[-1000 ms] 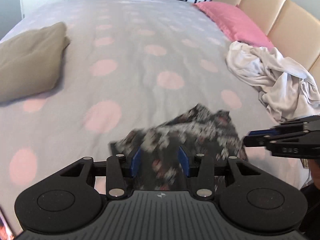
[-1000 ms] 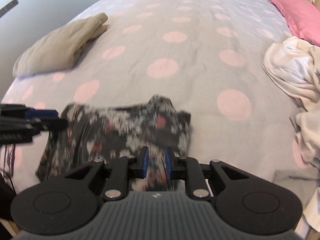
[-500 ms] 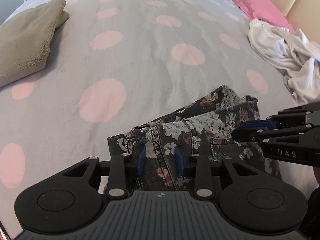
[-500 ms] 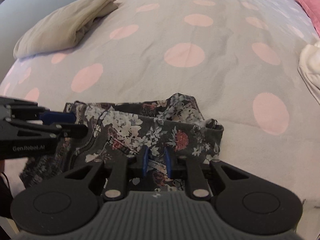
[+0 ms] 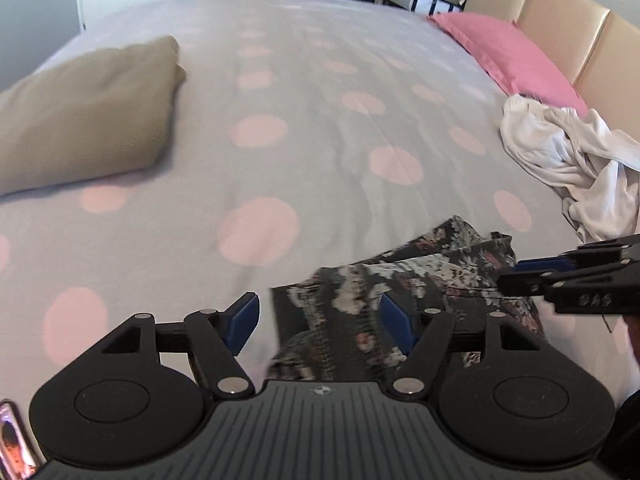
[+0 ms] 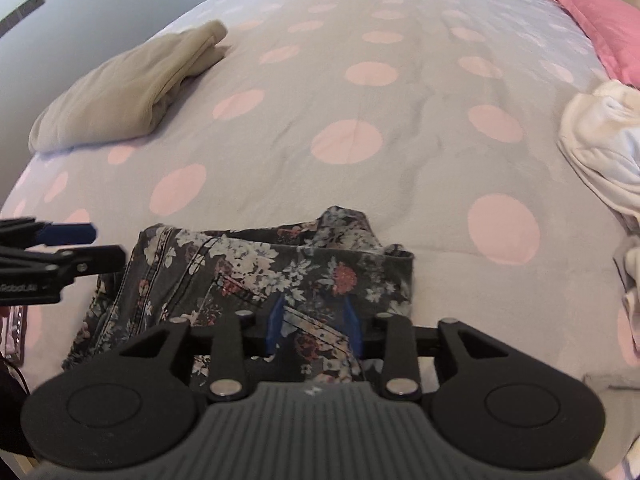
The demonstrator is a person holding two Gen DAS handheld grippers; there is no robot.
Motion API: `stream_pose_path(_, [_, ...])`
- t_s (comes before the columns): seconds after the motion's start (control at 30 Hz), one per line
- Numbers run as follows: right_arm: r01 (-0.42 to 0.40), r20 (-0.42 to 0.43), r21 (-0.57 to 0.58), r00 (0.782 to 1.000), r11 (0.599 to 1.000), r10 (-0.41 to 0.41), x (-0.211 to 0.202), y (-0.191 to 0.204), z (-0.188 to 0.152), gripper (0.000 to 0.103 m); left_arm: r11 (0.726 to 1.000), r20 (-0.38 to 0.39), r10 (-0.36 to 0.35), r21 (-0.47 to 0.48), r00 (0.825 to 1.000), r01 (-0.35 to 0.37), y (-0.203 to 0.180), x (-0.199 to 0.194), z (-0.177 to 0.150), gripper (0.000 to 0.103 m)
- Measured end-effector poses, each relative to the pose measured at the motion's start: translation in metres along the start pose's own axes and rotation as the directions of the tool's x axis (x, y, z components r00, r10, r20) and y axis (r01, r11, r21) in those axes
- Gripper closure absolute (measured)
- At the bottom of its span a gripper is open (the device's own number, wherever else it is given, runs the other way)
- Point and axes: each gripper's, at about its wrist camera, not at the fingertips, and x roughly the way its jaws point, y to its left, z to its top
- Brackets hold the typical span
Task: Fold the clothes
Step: 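Grasp the folded trousers edge with the left gripper while the right gripper grasps it too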
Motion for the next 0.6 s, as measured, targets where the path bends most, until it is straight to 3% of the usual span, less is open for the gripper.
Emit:
stream_pose_path(0.23, [-0.036, -0.063, 0.114, 0.997, 0.993, 0.044, 0.007, -0.024, -0.015, 0.053, 0.980, -0.052, -0.078, -0.189, 0.996, 0.067, 0.032, 0.008, -0.029, 0.036])
stream_pose_path(0.6, [-0.092, -0.134, 0.252, 0.983, 0.963, 0.128, 0.025, -0.051, -0.030, 0.046, 0.974, -0.092, -0.111, -0.208, 0.990, 0.090, 0.033, 0.040, -0.036, 0.034])
